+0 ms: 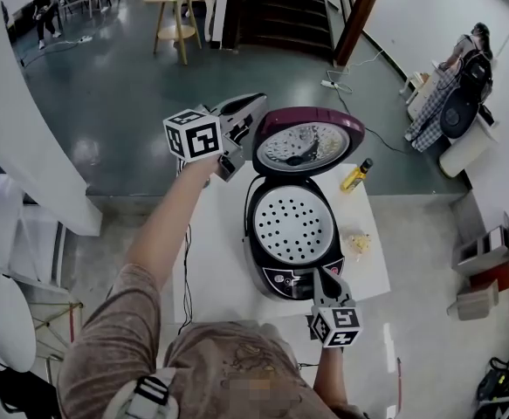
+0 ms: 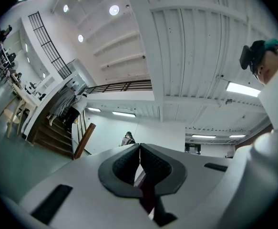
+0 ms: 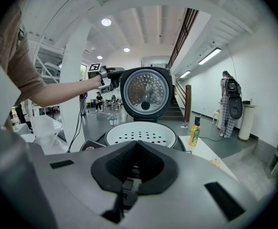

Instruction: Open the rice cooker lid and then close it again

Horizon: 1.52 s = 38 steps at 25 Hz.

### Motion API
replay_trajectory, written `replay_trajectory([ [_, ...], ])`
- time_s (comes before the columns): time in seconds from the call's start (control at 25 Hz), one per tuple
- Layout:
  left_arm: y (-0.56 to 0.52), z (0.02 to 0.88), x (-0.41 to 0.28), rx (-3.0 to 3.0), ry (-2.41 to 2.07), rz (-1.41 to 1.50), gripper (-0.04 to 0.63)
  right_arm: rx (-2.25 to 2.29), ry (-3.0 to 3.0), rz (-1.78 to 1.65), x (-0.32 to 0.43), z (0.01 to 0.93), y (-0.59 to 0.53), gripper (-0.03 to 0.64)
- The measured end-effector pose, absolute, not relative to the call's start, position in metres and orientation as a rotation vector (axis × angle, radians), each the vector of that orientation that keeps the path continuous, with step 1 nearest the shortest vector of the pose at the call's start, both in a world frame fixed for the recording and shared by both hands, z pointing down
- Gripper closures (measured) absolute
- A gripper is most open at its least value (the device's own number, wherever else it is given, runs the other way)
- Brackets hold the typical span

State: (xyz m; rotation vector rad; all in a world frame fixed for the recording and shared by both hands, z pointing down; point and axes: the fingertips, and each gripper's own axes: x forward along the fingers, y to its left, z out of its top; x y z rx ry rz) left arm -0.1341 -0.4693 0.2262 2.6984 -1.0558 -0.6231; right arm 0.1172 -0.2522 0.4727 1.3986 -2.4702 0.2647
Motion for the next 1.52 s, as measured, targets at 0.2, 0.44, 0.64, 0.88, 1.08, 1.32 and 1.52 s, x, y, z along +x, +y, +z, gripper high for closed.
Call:
replay_trajectory([
  [0.2, -0.457, 0.223, -0.139, 2.739, -1.038, -0.62, 0.574, 1.4, -2.47, 0.262, 0.116, 0.473, -0.251, 0.612],
  [0.44, -0.447, 0.229, -0.135, 2.791, -1.011, -0.555, 0.553, 1.401, -2.47, 0.261, 0.117, 0.473, -0.252, 0.612],
  [0.64, -0.445, 0.231, -0.137, 2.797, -0.985, -0.538, 0.45, 1.403, -2.468, 0.258, 0.117, 0.473, -0.252, 0.612],
  [0.88, -0.443, 0.232, -0.132, 2.81, -0.938, -0.548, 0.257, 1.403, -2.47, 0.258, 0.117, 0.472, -0.252, 0.612],
  [1.08, -0.443, 0.237, -0.122, 2.847, -0.921, -0.483, 0.235, 1.403, -2.47, 0.259, 0.117, 0.473, -0.252, 0.612],
  [1.32, -0.438, 0.242, -0.103, 2.882, -0.856, -0.419, 0.236, 1.4, -2.471, 0.258, 0.117, 0.472, -0.251, 0.612],
  [1.52, -0.437, 0.25, -0.089, 2.896, -0.848, -0.374, 0.236, 1.404, -2.471, 0.249, 0.117, 0.472, -0.252, 0.612],
])
